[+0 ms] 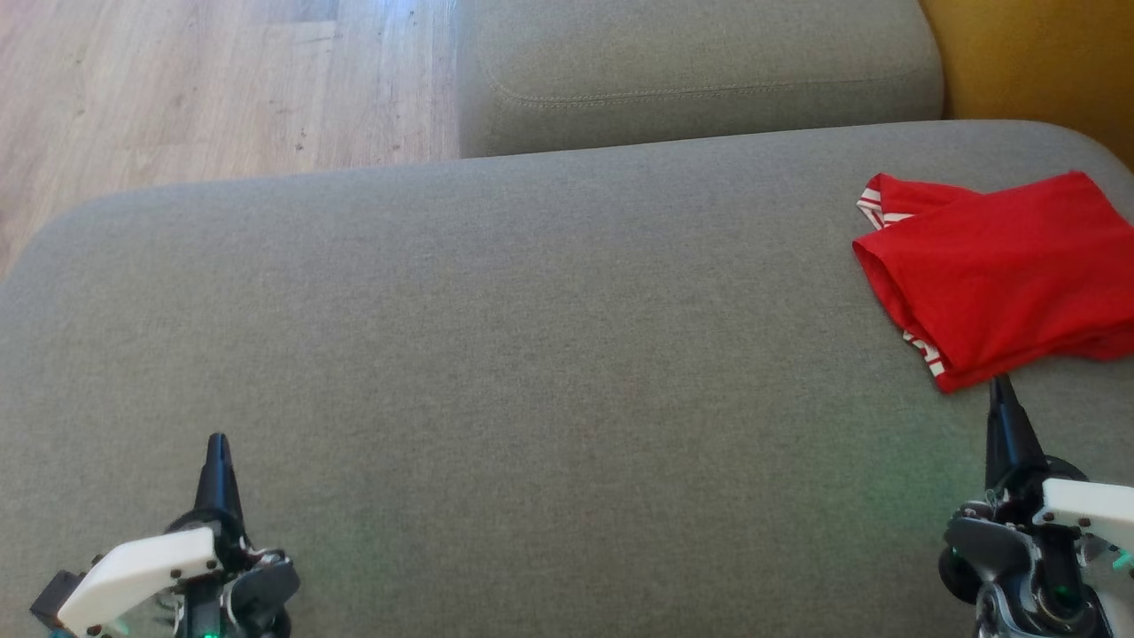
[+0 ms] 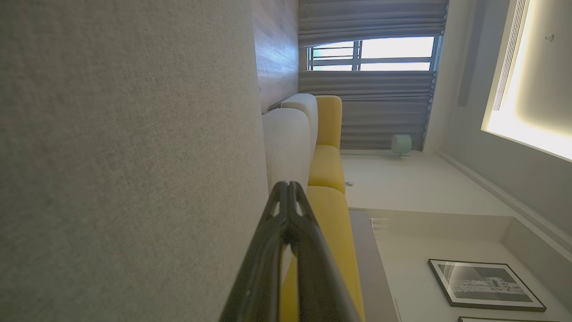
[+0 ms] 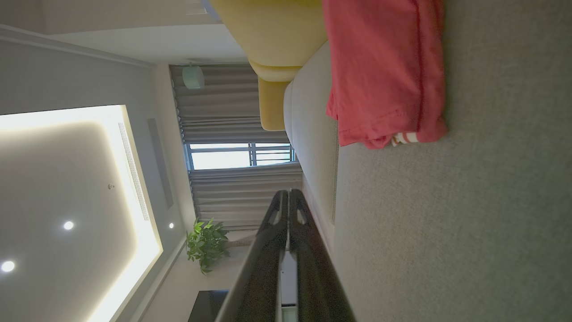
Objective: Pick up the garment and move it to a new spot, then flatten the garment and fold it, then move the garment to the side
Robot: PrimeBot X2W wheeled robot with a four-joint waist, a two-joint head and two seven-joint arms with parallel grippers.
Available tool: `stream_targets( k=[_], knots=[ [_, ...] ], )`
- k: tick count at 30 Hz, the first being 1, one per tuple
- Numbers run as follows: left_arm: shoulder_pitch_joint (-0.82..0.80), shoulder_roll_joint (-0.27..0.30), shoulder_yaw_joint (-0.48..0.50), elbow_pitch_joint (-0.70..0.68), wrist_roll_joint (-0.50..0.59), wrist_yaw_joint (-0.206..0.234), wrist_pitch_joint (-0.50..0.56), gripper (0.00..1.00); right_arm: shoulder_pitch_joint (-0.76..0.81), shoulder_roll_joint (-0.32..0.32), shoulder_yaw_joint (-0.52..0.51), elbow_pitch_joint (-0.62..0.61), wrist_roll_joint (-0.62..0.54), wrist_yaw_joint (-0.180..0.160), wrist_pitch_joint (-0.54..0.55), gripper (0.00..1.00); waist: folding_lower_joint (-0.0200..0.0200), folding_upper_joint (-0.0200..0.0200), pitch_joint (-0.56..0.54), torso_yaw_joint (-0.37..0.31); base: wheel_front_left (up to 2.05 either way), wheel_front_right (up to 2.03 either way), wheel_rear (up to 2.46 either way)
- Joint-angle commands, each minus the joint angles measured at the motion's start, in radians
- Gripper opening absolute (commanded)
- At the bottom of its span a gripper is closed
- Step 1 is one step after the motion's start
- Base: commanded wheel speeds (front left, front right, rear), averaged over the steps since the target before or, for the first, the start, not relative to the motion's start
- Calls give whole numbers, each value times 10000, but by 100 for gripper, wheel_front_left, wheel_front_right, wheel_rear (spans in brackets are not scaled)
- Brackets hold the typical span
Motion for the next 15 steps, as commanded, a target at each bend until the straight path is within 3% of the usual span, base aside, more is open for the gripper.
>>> stream_targets(
  k=[1, 15],
  knots=[
    [-507, 44, 409, -284, 86, -67, 51, 0, -505, -45, 200, -369, -28, -7, 55, 0, 0, 0, 0, 0, 0, 0, 0],
    [-508, 38, 418, -283, 93, -67, 58, 0, -505, -42, 197, -368, -31, -7, 58, 0, 0, 0, 0, 0, 0, 0, 0]
  ],
)
